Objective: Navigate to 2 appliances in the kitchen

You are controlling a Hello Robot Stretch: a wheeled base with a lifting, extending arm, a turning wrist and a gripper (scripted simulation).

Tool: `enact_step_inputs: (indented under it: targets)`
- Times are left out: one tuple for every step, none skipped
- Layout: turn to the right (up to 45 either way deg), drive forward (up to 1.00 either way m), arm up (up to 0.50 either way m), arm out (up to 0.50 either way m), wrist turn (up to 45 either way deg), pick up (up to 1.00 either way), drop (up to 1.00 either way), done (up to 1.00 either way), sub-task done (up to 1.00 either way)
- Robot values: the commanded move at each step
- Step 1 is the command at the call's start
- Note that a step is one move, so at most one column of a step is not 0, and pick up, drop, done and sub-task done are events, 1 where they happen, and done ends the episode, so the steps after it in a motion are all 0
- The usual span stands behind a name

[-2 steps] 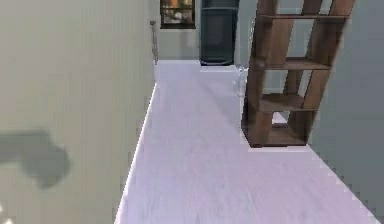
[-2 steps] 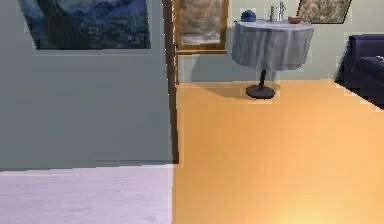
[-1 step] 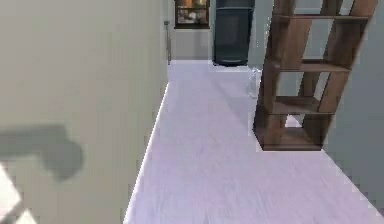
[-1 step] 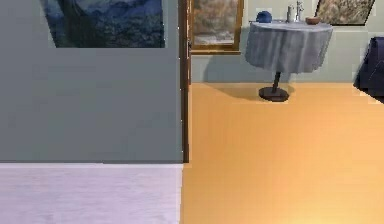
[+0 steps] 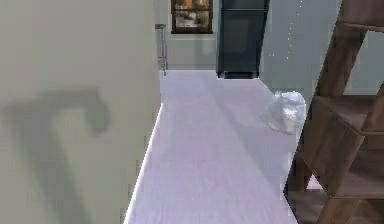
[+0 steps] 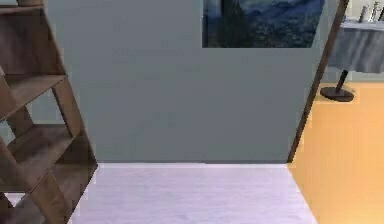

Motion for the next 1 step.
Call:
enact_step_inputs:
  targets:
    - [0.0,1.0,0.0,0.0,0.0,0.0,0.0,0.0,0.0]
